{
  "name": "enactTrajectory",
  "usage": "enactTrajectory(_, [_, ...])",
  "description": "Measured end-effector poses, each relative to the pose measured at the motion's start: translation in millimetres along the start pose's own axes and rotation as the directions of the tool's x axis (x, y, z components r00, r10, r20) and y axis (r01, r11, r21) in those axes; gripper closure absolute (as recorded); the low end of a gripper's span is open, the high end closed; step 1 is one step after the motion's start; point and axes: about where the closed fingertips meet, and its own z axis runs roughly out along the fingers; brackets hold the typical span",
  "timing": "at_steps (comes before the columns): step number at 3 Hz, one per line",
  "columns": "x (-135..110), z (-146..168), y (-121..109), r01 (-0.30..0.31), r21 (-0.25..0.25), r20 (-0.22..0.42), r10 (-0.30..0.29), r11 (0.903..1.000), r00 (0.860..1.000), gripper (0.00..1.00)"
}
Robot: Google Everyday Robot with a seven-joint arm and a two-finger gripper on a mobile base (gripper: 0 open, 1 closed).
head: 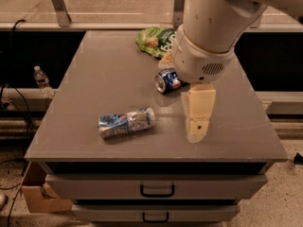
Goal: Place redbull can upright
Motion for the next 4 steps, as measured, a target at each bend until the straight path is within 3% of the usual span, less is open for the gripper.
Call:
enactTrajectory(2, [-7.1, 37.5, -18.2, 0.1, -0.028, -0.049, -0.101, 0.9946, 0.994, 0.0])
enactTrajectory(3, [-0.7, 56.2, -29.4, 0.118, -0.046, -0.055, -0.121, 0.9919, 0.991, 0.0])
enactTrajectory(4, [5.5, 69.1, -36.7, 0.125, -0.055, -0.017, -0.126, 0.9906, 0.992, 0.0])
